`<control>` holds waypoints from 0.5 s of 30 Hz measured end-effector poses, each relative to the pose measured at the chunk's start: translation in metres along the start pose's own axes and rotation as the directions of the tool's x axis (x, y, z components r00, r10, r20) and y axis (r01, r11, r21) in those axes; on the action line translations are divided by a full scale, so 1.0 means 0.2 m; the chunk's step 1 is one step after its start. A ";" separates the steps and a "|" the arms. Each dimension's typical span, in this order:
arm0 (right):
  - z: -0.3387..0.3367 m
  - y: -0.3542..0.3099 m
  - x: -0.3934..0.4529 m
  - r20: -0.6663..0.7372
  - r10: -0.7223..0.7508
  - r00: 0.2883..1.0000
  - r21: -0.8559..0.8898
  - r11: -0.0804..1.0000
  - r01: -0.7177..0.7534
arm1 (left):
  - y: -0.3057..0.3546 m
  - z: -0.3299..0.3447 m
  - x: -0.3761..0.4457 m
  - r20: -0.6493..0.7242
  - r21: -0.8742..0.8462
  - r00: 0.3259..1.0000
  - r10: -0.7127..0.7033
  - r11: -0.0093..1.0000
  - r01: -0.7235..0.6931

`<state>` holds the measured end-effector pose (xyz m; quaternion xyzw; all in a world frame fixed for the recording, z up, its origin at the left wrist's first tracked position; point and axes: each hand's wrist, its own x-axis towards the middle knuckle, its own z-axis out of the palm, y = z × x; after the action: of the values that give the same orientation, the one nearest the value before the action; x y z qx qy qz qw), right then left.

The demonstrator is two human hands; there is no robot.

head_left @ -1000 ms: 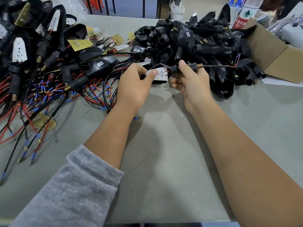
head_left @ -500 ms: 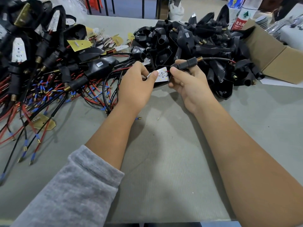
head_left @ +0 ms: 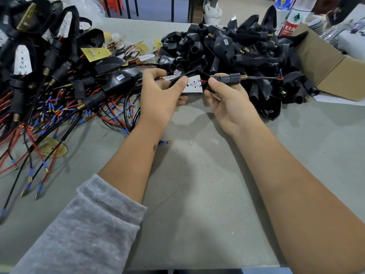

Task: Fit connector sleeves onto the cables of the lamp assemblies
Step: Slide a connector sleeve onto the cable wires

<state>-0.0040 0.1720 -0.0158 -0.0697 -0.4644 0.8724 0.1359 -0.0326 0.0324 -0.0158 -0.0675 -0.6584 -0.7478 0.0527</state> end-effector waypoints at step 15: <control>-0.02 -0.05 0.01 -0.114 0.033 0.993 0.024 0.999 -0.031 | -0.01 -0.06 0.06 -0.087 -0.212 0.985 -0.148 0.969 0.127</control>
<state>-0.0033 0.1813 -0.0108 -0.1257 -0.4450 0.8740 0.1492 -0.0450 0.0198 -0.0168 0.0113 -0.5770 -0.8162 0.0270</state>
